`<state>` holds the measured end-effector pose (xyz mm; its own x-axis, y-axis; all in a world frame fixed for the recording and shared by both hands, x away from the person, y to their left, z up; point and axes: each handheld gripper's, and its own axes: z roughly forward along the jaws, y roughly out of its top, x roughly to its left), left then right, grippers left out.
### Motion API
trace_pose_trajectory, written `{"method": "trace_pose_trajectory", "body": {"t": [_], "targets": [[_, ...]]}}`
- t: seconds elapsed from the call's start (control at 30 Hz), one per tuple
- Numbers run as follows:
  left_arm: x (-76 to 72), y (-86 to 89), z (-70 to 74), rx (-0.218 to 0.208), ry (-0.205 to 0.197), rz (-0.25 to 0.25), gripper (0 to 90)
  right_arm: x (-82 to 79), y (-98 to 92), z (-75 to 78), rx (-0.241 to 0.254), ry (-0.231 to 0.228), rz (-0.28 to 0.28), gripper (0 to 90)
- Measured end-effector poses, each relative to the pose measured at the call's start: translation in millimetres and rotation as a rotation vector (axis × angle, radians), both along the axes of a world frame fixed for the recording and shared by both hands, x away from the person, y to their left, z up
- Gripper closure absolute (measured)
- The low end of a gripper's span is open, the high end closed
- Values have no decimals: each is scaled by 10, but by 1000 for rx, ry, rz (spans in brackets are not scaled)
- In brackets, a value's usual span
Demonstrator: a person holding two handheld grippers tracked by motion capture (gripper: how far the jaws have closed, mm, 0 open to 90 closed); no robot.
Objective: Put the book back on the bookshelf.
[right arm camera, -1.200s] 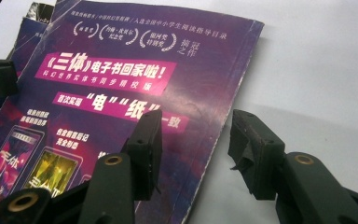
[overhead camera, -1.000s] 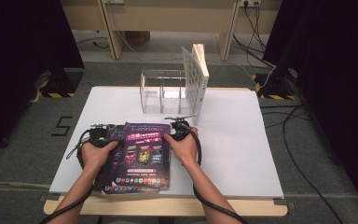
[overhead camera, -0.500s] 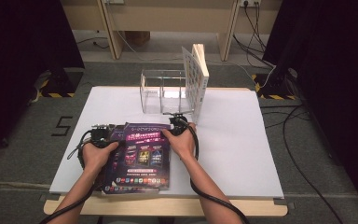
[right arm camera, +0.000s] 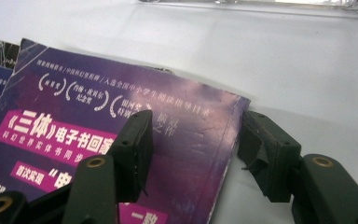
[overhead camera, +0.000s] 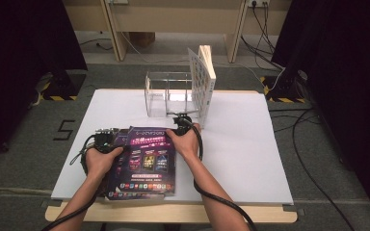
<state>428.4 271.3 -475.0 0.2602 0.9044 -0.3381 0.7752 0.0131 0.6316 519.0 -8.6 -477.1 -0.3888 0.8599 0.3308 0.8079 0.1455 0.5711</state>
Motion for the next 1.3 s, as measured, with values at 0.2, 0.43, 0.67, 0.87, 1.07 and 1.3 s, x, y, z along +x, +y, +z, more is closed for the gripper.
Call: {"method": "trace_pose_trajectory", "body": {"t": [0.2, 0.43, 0.67, 0.87, 1.07, 1.3], "targets": [[5, 4, 8, 9, 8, -12, 669, 51, -18, -21, 15, -7, 5, 452], [19, -7, 23, 21, 22, -17, 669, 83, -28, -22, 16, -6, 14, 459], [-2, -5, 17, 14, 19, -9, 667, 119, -38, -14, 25, 16, 7, 470], [-19, -4, 34, 20, 37, -21, 662, 203, -34, -4, 19, 14, 16, 472], [-15, -1, 36, 20, 42, -26, 660, 260, -29, -15, 26, 12, 24, 468], [-18, -42, 46, 52, 40, -21, 663, 210, -57, -45, 64, 4, -17, 499]]}}
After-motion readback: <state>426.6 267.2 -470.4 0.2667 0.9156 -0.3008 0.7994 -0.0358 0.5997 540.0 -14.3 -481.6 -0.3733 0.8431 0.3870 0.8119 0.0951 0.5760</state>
